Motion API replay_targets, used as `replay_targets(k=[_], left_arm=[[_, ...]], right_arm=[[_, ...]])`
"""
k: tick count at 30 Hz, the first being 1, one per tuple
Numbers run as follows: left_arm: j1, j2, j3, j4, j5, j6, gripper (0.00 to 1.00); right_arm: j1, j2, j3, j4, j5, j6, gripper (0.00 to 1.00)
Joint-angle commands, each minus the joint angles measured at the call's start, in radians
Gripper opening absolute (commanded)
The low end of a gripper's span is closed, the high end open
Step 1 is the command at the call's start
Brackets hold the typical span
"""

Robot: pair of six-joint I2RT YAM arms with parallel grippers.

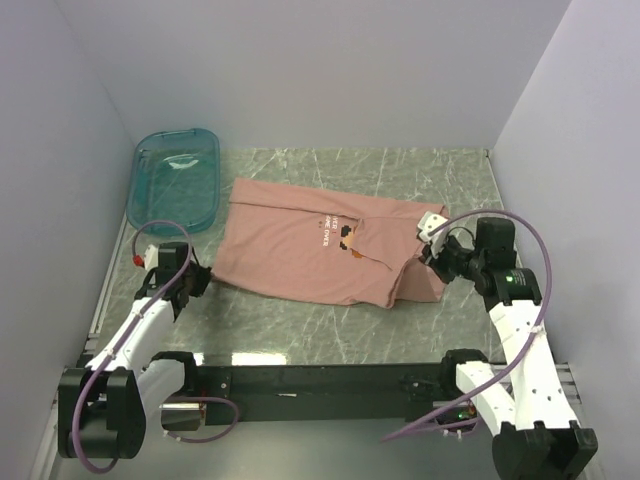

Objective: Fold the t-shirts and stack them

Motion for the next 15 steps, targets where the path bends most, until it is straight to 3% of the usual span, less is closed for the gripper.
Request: replay_targets(k=[1,15], left_arm=[[0.006,0.000,0.066,0.049,0.025,-0.002,0.00],[0.006,0.180,0.242,0.092,0.043,0.013,0.00]], right_arm=[[-0.062,0.014,0.059,0.067,-0.023,0.054,0.00],[-0.239,0.161,0.168,0.192,-0.061,0.157,0.00]])
